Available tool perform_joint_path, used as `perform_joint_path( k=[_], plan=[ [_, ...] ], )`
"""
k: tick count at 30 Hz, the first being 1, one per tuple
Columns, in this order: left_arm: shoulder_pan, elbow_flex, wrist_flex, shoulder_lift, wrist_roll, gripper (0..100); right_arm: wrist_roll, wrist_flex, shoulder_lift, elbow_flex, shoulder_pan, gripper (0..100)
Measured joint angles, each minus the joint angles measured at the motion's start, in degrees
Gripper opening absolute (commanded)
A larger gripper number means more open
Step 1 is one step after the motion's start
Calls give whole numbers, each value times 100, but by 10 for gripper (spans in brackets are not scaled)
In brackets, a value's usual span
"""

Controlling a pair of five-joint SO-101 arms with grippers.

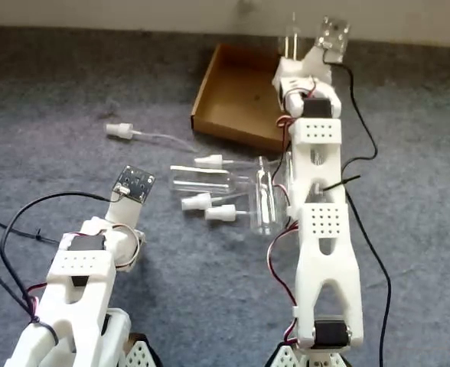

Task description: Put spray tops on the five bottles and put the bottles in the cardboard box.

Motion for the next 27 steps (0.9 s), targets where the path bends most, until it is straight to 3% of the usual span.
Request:
perform_joint_path(
  k=[8,18,27],
  plan=[
    [0,0,0,0,0,153,0,352,-844,0,-44,5],
    [0,0,0,0,0,153,0,2382,-2338,0,-53,5],
    [0,0,0,0,0,153,475,3956,-3666,-9,-343,5]
  ],
)
